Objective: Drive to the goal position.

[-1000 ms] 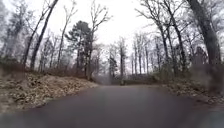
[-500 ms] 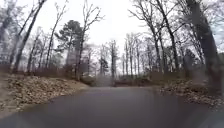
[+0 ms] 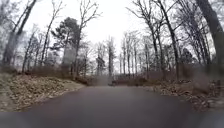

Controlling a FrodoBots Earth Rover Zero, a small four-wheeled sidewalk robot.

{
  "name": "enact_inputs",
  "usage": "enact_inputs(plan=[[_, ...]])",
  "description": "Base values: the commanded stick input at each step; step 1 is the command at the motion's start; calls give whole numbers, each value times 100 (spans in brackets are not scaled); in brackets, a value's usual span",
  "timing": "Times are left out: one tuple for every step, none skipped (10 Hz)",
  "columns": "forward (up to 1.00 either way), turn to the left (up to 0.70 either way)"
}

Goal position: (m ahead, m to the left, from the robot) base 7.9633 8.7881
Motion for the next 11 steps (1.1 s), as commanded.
enact_inputs(plan=[[100, 0], [100, 0], [100, 0], [100, 0], [100, 0], [100, 0], [100, 0], [100, 0], [100, 0], [100, 0], [100, 0]])
